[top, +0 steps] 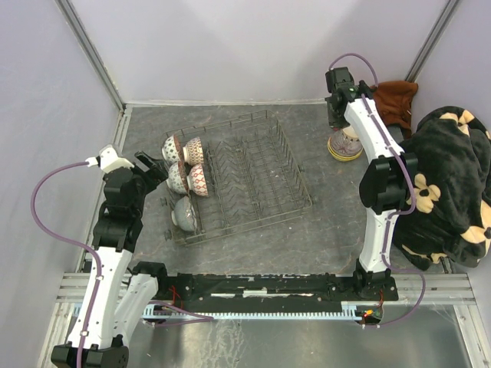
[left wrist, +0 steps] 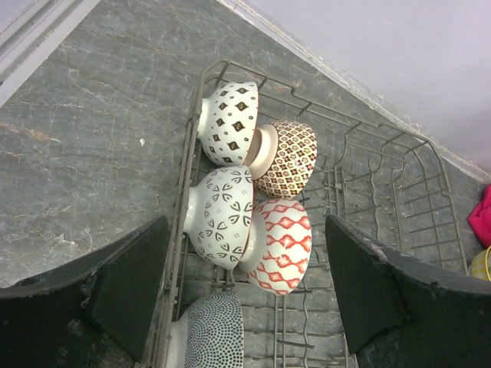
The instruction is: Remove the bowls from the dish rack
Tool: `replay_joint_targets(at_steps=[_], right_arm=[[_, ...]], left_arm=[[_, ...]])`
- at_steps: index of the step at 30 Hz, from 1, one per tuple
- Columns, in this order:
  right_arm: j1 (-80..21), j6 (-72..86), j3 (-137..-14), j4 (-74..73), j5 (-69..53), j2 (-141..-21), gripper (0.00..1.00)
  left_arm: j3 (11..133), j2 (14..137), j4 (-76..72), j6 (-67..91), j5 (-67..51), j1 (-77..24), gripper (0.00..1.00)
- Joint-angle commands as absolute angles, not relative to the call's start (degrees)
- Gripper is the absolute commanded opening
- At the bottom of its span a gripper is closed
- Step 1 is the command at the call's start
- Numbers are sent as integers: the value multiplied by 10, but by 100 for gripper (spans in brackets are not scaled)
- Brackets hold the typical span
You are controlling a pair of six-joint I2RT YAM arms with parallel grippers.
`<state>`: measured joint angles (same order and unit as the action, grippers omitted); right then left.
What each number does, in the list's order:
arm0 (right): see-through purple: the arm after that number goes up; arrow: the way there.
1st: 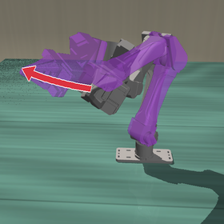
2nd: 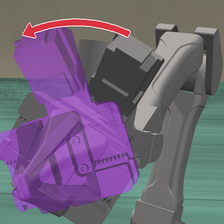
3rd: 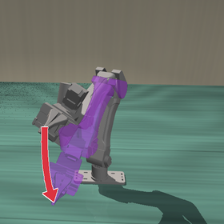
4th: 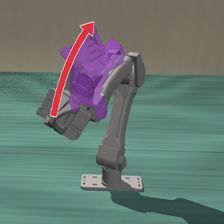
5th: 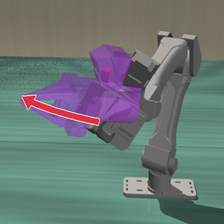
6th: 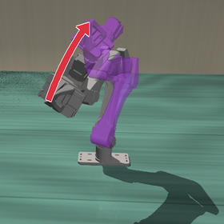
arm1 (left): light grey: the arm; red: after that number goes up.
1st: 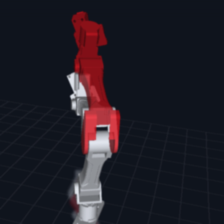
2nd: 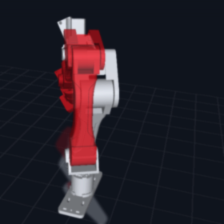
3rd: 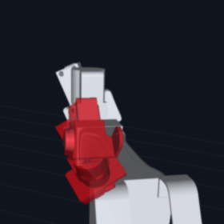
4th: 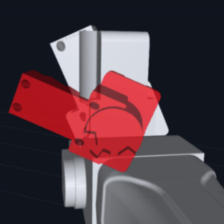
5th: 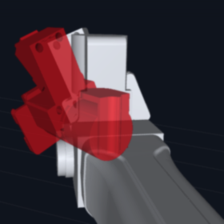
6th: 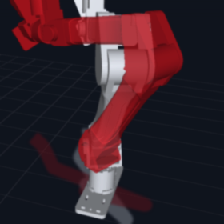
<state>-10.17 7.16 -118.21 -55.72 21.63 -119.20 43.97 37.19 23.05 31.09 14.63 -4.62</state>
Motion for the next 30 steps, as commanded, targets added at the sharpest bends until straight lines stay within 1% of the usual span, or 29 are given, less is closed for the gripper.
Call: replay_joint_targets(at_steps=[1, 13, 30], right_arm=[[-94, 67, -1187, -528, 213, -1201, 1], [-89, 85, -1160, -511, 185, -1225, 1], [-79, 108, -1118, -478, 155, -1230, 1]], left_arm=[[465, 371, 205, 323, 142, -47, 89], [461, 365, 207, 321, 144, -47, 89], [458, 364, 207, 321, 147, -47, 89]])
